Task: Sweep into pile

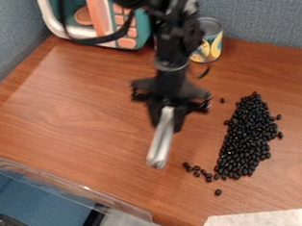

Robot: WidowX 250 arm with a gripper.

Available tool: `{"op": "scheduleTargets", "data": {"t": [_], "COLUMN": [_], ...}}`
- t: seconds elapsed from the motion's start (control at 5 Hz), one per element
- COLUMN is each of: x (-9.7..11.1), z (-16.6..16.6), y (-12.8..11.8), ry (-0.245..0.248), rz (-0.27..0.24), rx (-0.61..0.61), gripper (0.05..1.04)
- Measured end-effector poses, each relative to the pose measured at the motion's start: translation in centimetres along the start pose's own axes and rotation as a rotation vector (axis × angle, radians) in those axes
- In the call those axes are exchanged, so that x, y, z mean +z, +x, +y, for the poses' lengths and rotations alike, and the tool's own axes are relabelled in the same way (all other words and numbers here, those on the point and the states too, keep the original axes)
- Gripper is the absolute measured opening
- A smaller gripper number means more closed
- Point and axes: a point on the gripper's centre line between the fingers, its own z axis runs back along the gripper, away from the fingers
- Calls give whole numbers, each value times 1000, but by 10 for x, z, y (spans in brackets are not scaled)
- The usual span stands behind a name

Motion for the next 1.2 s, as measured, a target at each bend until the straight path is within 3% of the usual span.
{"op": "scheduleTargets", "data": {"t": [0.2, 0.6, 1.2], "x": [-19, -37, -38], "z": [10, 6, -30], "y": [-26, -42, -39], "ry": [3, -2, -108], "rz": [36, -10, 18], "rx": [52, 194, 404], "gripper": [369, 369, 369]}}
